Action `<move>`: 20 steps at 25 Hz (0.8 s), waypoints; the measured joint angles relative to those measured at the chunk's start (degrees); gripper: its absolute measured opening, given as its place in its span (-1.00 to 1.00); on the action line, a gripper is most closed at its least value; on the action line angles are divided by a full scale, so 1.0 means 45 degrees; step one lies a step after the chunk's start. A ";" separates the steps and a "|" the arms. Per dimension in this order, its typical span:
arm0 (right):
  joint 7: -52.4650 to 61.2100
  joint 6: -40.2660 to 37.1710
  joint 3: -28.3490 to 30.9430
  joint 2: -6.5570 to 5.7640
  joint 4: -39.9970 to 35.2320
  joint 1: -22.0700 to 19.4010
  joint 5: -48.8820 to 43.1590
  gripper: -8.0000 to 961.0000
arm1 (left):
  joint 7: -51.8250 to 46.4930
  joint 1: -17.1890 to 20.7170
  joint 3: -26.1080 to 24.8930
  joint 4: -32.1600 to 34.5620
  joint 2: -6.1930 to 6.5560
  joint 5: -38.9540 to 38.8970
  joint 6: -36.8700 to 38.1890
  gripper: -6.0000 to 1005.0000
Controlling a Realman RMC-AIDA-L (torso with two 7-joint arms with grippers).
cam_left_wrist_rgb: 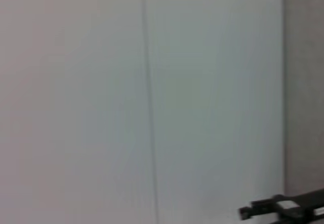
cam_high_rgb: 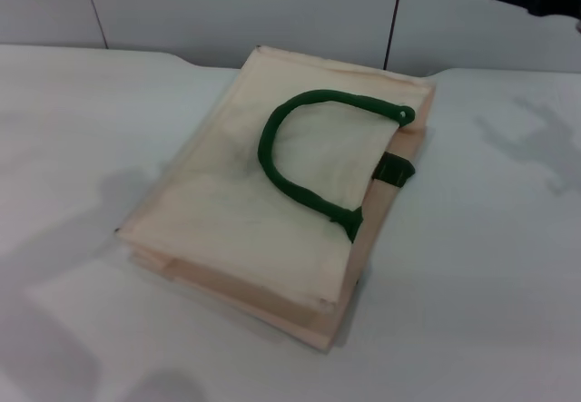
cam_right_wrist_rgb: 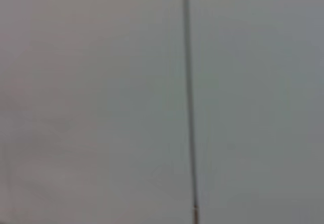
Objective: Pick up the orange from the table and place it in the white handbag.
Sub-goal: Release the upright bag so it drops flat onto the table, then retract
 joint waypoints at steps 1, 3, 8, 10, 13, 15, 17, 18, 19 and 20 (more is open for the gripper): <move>-0.0078 -0.0049 0.0045 0.0000 -0.0008 -0.0044 0.0058 0.86 | 0.0177 0.0196 -0.0007 0.0342 -0.0031 -0.0096 -0.0401 0.71; -0.0339 -0.0175 0.0142 0.0018 0.0006 -0.0091 0.0230 0.86 | 0.0513 0.0701 -0.0016 0.1151 -0.0060 -0.0560 -0.1111 0.73; -0.1043 -0.0495 0.0216 0.0062 0.0162 -0.0265 0.0951 0.86 | 0.1951 0.2224 -0.0026 0.3561 -0.0320 -0.2729 -0.2632 0.75; -0.2116 -0.0888 0.0218 0.0085 0.0689 -0.0374 0.1860 0.86 | 0.2666 0.2655 -0.0036 0.4423 -0.0443 -0.3197 -0.3290 0.74; -0.2905 -0.0988 0.0217 0.0076 0.1013 -0.0455 0.2529 0.86 | 0.3865 0.3001 -0.0044 0.5469 -0.0603 -0.3555 -0.4112 0.74; -0.3600 -0.0996 0.0220 0.0075 0.1090 -0.0667 0.3222 0.86 | 0.4439 0.3116 -0.0052 0.5850 -0.0748 -0.3842 -0.4526 0.74; -0.4116 -0.1004 0.0218 0.0081 0.1090 -0.0761 0.3777 0.86 | 0.5134 0.3415 -0.0063 0.6281 -0.0868 -0.4421 -0.4891 0.75; -0.4311 -0.1008 0.0207 0.0088 0.1099 -0.0738 0.3924 0.86 | 0.5440 0.3595 -0.0065 0.6536 -0.0870 -0.4777 -0.4983 0.75; -0.4428 -0.1022 0.0208 0.0087 0.1106 -0.0684 0.4009 0.86 | 0.5712 0.3828 -0.0074 0.6838 -0.0862 -0.5149 -0.5082 0.75; -0.4431 -0.1035 0.0202 0.0084 0.1127 -0.0629 0.4022 0.86 | 0.5953 0.4008 -0.0074 0.7098 -0.0858 -0.5554 -0.5165 0.75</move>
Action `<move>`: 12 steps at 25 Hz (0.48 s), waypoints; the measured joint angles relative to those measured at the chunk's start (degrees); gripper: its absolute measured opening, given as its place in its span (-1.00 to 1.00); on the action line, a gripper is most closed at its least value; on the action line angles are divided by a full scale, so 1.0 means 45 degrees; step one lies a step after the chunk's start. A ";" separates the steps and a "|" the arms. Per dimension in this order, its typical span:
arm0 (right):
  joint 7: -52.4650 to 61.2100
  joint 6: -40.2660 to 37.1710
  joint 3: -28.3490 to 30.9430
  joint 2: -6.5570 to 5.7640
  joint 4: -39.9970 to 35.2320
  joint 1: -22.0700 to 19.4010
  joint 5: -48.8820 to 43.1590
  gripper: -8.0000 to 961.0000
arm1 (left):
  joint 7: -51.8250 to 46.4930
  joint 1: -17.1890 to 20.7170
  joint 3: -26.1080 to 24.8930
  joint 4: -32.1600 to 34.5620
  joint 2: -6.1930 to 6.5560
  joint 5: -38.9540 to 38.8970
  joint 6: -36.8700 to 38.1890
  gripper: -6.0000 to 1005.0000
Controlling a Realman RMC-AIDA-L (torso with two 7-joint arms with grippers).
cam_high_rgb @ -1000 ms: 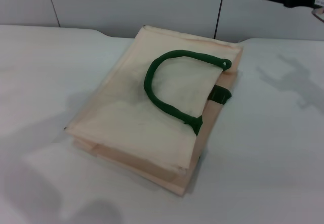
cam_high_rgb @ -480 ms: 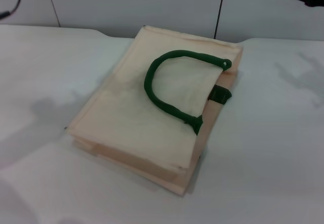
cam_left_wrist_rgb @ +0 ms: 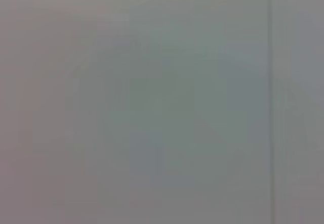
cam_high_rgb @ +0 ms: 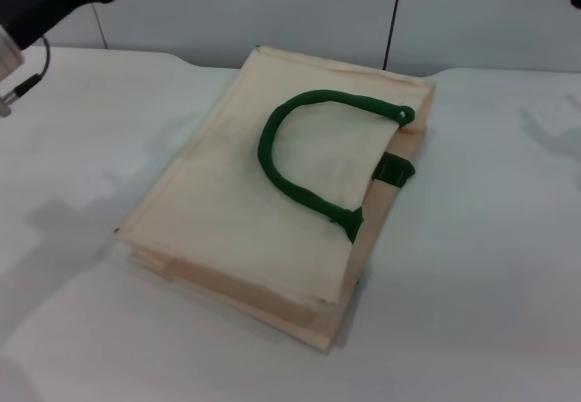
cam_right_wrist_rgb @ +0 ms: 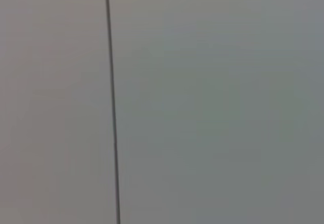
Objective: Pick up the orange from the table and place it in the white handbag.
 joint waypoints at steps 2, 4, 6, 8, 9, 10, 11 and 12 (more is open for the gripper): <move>0.0032 -0.0068 0.0004 -0.0012 0.0099 0.0044 0.0013 0.86 | 0.0199 0.0296 -0.0007 0.0279 -0.0003 -0.0483 -0.0057 0.75; 0.0050 -0.0216 0.0006 -0.0011 0.0272 0.0040 0.0017 0.86 | 0.0238 0.0482 -0.0013 0.0449 -0.0010 -0.0623 -0.0056 0.75; 0.0101 -0.0285 0.0000 -0.0003 0.0389 -0.0030 0.0023 0.86 | 0.0242 0.0646 -0.0008 0.0650 0.0009 -0.0676 -0.0055 0.75; 0.0180 -0.0259 -0.0028 0.0034 0.0499 -0.0154 0.0034 0.86 | 0.0171 0.0782 0.0010 0.0772 0.0051 -0.0656 -0.0037 0.75; 0.0199 -0.0252 -0.0031 0.0053 0.0602 -0.0204 0.0038 0.86 | 0.0081 0.0827 0.0015 0.0802 0.0074 -0.0635 -0.0019 0.75; 0.0198 -0.0254 -0.0033 0.0071 0.0764 -0.0234 0.0039 0.86 | 0.0004 0.0846 0.0015 0.0810 0.0078 -0.0627 -0.0021 0.75; 0.0184 -0.0261 -0.0022 0.0074 0.0984 -0.0257 0.0040 0.86 | -0.0044 0.0869 0.0015 0.0822 0.0075 -0.0624 -0.0039 0.75; 0.0155 -0.0272 -0.0007 0.0069 0.1218 -0.0274 0.0039 0.86 | -0.0055 0.0887 0.0012 0.0832 0.0058 -0.0624 -0.0070 0.75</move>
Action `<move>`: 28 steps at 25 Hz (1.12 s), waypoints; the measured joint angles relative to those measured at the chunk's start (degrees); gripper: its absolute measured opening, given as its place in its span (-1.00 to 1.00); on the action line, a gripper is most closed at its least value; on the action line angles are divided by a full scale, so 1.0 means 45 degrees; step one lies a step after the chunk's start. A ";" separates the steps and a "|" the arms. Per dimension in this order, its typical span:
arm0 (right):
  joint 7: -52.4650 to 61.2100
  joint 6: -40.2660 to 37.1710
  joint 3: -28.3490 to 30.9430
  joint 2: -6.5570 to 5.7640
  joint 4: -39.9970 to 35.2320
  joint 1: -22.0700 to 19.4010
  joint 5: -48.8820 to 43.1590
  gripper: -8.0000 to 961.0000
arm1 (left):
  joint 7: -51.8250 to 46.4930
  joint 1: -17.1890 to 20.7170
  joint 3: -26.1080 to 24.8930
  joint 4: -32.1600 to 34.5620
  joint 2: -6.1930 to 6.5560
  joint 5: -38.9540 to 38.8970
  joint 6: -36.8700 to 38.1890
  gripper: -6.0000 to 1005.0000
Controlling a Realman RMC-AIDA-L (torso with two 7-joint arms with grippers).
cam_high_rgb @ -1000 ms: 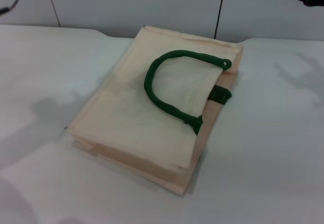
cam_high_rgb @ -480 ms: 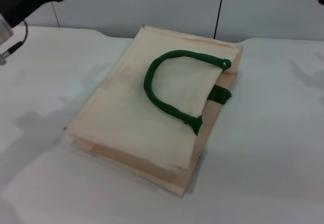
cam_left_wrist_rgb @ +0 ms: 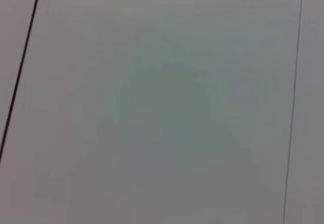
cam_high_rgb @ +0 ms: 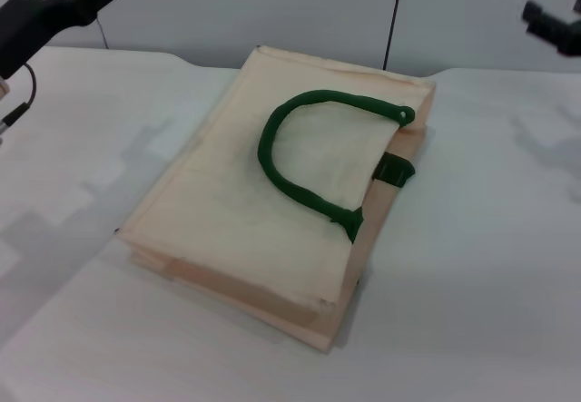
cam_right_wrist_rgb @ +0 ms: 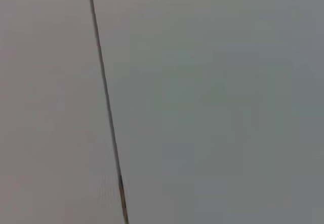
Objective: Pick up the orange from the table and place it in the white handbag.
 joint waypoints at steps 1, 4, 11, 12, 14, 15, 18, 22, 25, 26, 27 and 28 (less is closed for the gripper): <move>-0.0017 -0.0008 -0.0005 -0.0011 0.0096 -0.0001 0.0003 0.86 | 0.0000 0.0011 -0.0003 0.0007 -0.0025 0.0004 -0.0027 0.75; -0.0023 0.0003 -0.0017 -0.0016 0.0224 -0.0026 0.0005 0.86 | -0.0298 0.0074 -0.0012 0.0155 -0.0003 0.0005 -0.0026 0.75; -0.0470 0.0024 0.0125 -0.0005 0.0873 0.0148 0.0164 0.86 | -0.1029 0.0140 0.0016 0.0768 0.0432 -0.0011 -0.0244 0.75; -0.0523 0.0166 0.0283 -0.0010 0.0859 0.0172 0.0168 0.86 | -0.1033 0.0146 0.0016 0.0824 0.0440 0.0006 -0.0236 0.75; -0.0805 0.0279 0.0706 -0.0004 0.0842 0.0206 0.0175 0.86 | -0.0990 0.0148 0.0007 0.0831 0.0428 -0.0002 -0.0219 0.75; -0.1059 0.0288 0.0992 0.0010 0.0881 0.0266 0.0174 0.86 | -0.0963 0.0148 0.0003 0.0831 0.0424 -0.0028 -0.0217 0.75; -0.2417 0.0395 0.2063 0.0028 0.1202 0.0549 0.0364 0.86 | -0.0706 0.0141 -0.0013 0.0835 0.0431 -0.0052 -0.0292 0.75; -0.4843 0.1053 0.2918 0.0018 0.1974 0.0494 0.1928 0.86 | 0.0590 0.0002 -0.0023 0.0838 0.0340 -0.0136 -0.0371 0.75; -0.5941 0.1282 0.3040 0.0014 0.2445 0.0388 0.3229 0.86 | 0.1172 -0.0081 -0.0034 0.0735 0.0300 -0.0393 -0.0435 0.75; -0.6202 0.1294 0.3046 0.0009 0.2532 0.0366 0.3521 0.86 | 0.1250 -0.0104 -0.0057 0.0703 0.0295 -0.0547 -0.0533 0.75; -0.6404 0.1292 0.3048 -0.0001 0.2592 0.0355 0.3730 0.86 | 0.1321 -0.0111 -0.0107 0.0703 0.0263 -0.0941 -0.0771 0.75; -0.6526 0.1286 0.3050 -0.0016 0.2618 0.0353 0.3817 0.86 | 0.1360 -0.0109 -0.0143 0.0718 0.0239 -0.1261 -0.0969 0.75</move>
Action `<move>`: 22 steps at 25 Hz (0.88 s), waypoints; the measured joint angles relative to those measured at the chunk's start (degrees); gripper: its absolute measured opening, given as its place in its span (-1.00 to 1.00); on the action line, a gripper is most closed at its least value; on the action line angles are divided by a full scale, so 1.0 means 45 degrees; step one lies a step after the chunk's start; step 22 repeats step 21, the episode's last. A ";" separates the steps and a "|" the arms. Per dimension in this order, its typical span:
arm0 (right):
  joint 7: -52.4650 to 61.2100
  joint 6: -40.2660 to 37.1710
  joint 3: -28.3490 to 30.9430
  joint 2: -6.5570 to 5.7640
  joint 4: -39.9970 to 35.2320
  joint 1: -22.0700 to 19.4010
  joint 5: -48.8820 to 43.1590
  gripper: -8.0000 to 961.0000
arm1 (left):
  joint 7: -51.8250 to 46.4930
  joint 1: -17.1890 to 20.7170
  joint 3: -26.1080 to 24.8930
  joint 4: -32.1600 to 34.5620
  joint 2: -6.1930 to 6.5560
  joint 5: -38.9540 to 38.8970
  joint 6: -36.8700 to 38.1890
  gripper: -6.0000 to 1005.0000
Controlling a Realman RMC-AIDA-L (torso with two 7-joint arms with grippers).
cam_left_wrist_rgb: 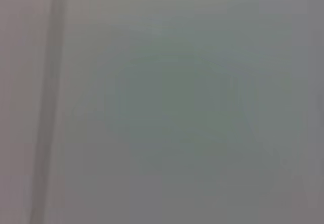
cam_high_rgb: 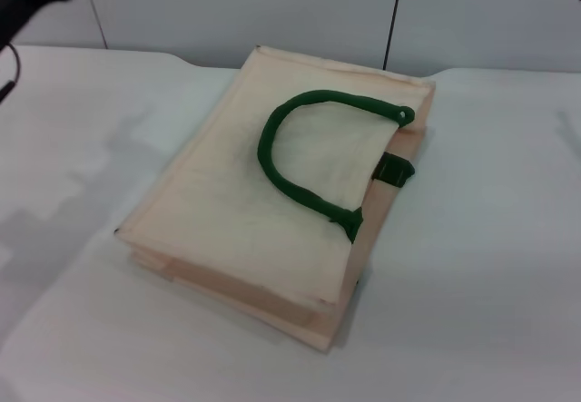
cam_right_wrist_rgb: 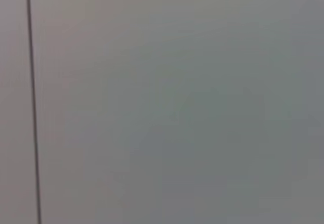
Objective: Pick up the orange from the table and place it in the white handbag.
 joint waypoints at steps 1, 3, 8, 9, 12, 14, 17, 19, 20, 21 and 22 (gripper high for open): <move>-0.0115 -0.0005 0.0000 -0.0016 0.0023 0.0001 0.0067 0.86 | 0.0042 0.0016 -0.0047 0.0037 -0.0084 -0.0498 -0.0230 0.75; -0.0263 -0.0002 0.0000 -0.0026 0.0054 0.0020 0.0090 0.86 | 0.0419 0.0074 -0.0092 0.0226 -0.0306 -0.1450 -0.0456 0.75; -0.0701 0.0013 0.0024 -0.0010 0.0496 0.0035 0.0316 0.86 | 0.4382 0.0422 -0.0542 0.3039 -0.0413 -0.2754 -0.0718 0.75; -0.0774 0.0011 0.0029 -0.0012 0.0634 0.0057 0.0424 0.86 | 0.5024 0.0520 -0.0616 0.3505 -0.0411 -0.2986 -0.0747 0.75; -0.0953 -0.0020 0.0117 0.0006 0.0769 0.0032 0.0610 0.86 | 0.6422 0.0748 -0.0723 0.4874 -0.0402 -0.3888 -0.1276 0.75; -0.1109 -0.0009 0.0317 0.0023 0.0951 -0.0027 0.0630 0.86 | 0.6503 0.0695 -0.0684 0.4977 -0.0402 -0.3972 -0.1511 0.75; -0.1171 0.0026 0.0489 0.0010 0.1237 -0.0042 0.0631 0.86 | 0.6584 0.0604 -0.0557 0.5018 -0.0402 -0.3946 -0.1646 0.75; -0.1178 0.0054 0.0492 0.0010 0.1312 -0.0036 0.0634 0.86 | 0.6551 0.0604 -0.0535 0.5027 -0.0400 -0.3931 -0.1584 0.75; -0.1179 0.0077 0.0493 0.0014 0.1366 -0.0024 0.0635 0.86 | 0.6514 0.0601 -0.0529 0.5031 -0.0383 -0.3919 -0.1571 0.75; -0.1180 0.0100 0.0494 0.0014 0.1418 -0.0011 0.0636 0.86 | 0.6468 0.0598 -0.0522 0.5033 -0.0368 -0.3908 -0.1568 0.75; -0.1180 0.0100 0.0494 0.0014 0.1418 -0.0011 0.0636 0.86 | 0.6468 0.0598 -0.0522 0.5033 -0.0368 -0.3908 -0.1568 0.75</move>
